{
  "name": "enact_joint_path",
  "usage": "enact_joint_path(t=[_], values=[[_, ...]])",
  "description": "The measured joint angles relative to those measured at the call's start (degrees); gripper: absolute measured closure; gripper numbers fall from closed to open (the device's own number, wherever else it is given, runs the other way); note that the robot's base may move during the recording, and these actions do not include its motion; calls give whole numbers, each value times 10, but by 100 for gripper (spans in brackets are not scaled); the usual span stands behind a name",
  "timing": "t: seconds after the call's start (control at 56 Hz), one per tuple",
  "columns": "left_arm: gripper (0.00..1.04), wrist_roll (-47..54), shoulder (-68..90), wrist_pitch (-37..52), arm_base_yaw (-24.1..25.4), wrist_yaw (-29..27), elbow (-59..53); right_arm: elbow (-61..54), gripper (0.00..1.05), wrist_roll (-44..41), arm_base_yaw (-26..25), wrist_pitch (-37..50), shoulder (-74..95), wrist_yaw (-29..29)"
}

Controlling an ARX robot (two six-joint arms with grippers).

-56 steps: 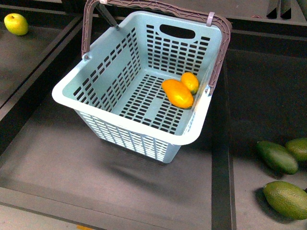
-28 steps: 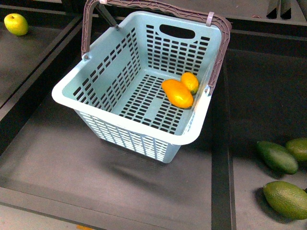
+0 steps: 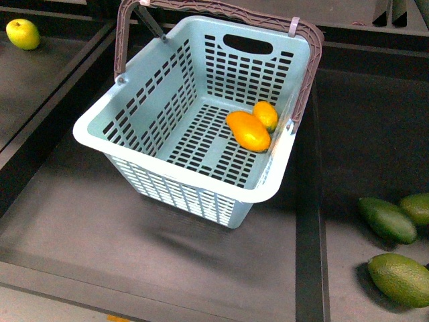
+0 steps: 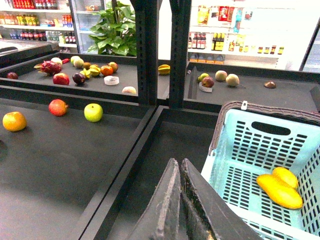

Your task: Pick lemon and mango into basket

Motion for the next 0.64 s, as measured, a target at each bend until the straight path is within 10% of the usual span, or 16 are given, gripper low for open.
enact_joint_path(t=[0.197, 0.643], values=[[101, 0, 0, 0, 0, 0, 0, 0, 9, 0, 0, 0, 0, 0], [6, 0, 0, 0, 0, 0, 0, 0, 9, 0, 0, 0, 0, 0]])
